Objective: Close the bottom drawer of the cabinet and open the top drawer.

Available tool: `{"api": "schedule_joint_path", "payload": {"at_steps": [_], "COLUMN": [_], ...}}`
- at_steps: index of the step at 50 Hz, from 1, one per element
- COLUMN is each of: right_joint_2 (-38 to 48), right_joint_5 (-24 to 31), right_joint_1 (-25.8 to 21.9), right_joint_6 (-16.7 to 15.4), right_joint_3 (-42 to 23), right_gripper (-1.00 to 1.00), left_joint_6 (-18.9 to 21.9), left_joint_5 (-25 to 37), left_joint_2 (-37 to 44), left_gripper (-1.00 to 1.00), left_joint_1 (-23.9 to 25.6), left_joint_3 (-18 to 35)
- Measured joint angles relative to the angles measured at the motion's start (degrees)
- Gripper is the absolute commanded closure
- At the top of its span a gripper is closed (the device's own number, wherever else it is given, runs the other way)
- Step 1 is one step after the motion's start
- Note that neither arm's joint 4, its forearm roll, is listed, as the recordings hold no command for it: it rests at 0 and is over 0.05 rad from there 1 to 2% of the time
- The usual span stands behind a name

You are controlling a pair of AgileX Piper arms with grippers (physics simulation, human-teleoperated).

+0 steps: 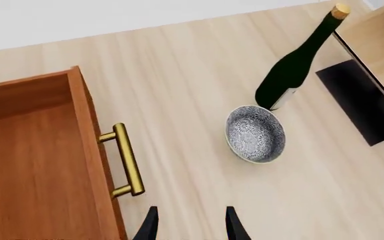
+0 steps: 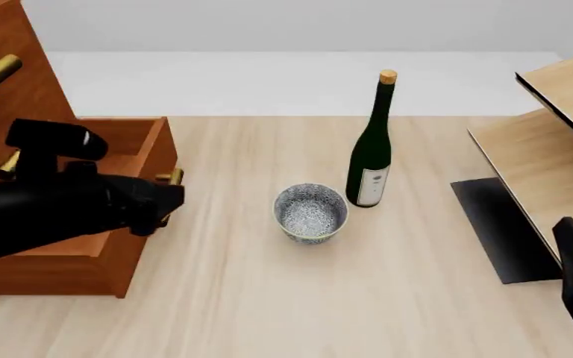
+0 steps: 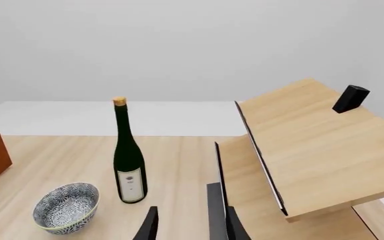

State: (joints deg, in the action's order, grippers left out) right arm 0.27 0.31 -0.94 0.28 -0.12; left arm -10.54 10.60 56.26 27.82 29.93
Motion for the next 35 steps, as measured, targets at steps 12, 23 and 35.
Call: {"api": "schedule_joint_path", "payload": {"at_steps": [12, 23, 35], "right_joint_2": [-0.04, -0.13, -0.18], "right_joint_5": [0.03, 0.13, 0.18], "right_joint_1": [-0.15, -0.28, -0.5], "right_joint_6": [0.07, 0.14, 0.19], "right_joint_3": [0.0, 0.0, 0.0], "right_gripper": [-1.0, -1.0, -1.0], "left_joint_6": [-1.27, -3.02, -2.46], "left_joint_5": [-2.05, -3.79, -5.4], "left_joint_2": [3.18, 5.84, 8.22], "left_gripper": [-1.0, -1.0, -1.0], "left_joint_1": [1.34, 1.81, -0.76], "left_joint_3": [-2.09, -3.69, -5.74]}}
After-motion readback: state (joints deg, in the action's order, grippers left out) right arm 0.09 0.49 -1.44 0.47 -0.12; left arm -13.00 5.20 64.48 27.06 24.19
